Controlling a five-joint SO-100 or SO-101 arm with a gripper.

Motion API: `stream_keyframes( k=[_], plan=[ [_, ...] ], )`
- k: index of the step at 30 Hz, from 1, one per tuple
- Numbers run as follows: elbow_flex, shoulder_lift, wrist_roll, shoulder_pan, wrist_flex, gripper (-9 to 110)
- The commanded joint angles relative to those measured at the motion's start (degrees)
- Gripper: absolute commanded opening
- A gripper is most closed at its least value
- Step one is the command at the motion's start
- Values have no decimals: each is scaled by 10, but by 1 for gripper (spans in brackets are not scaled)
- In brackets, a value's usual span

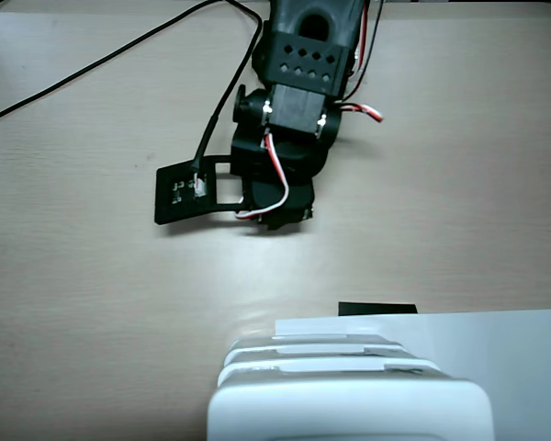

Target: Close drawer.

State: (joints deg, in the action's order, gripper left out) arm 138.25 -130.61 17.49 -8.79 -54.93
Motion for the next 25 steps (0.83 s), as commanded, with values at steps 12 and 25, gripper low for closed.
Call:
stream_keyframes(
  k=[12,25],
  plan=[
    [24,-16,-9,-14,1,0],
    [23,-16,-15,-10,7,0]
  ],
)
